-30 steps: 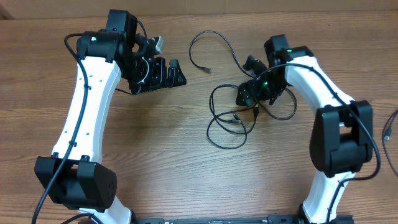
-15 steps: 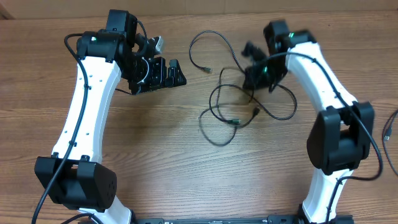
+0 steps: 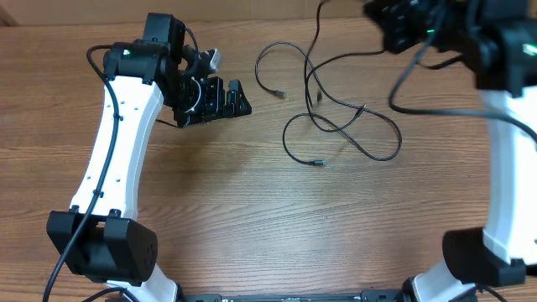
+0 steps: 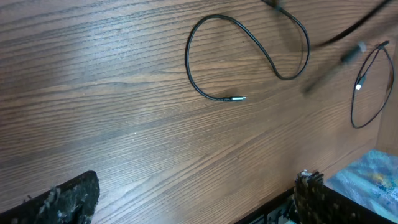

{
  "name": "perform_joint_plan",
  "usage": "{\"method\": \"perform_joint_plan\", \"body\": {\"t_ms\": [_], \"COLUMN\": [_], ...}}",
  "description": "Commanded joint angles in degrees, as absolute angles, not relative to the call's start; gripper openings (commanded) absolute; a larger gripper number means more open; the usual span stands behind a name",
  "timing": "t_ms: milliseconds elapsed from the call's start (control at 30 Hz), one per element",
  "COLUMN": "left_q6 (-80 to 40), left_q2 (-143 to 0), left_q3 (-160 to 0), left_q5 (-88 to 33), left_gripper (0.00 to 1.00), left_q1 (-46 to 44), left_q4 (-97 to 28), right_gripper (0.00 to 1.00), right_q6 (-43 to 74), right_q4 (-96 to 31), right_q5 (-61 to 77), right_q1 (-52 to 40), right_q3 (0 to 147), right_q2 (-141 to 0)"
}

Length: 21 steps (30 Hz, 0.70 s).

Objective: Untangle cables
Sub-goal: 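Grasp a black cable with the right gripper and drag it to the upper right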

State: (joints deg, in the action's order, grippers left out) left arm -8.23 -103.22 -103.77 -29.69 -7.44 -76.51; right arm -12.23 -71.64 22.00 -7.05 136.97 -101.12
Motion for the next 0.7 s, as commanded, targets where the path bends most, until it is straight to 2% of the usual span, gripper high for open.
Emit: {"method": "perform_joint_plan", "body": {"t_ms": [0,167,300,667], "left_q6": [-7.9,-7.9,-7.9,-7.9], "left_q2": [-103.8,-103.8,-103.8,-103.8], "left_q3": [-104.2,-104.2,-104.2,-104.2], "left_q5": [-29.4,-29.4,-29.4,-29.4], "left_gripper": [0.99,0.99,0.99,1.00], "left_q1": [-7.2,-7.2,-7.2,-7.2], "left_q4": [-76.4,-76.4,-76.4,-76.4], "right_gripper": [0.04,0.04,0.04,0.04], "right_q6": [-11.8,-11.8,-11.8,-7.7], "right_q4": [-70.4,-70.0,-68.1,-44.2], "right_q5": [14.5,4.8,2.4,1.3], "right_q1": [-4.7,-0.5,4.8,21.3], "right_q3": [137.9,137.8,137.8,136.9], "right_q2": [-100.0,-100.4,-101.6,-111.4]}}
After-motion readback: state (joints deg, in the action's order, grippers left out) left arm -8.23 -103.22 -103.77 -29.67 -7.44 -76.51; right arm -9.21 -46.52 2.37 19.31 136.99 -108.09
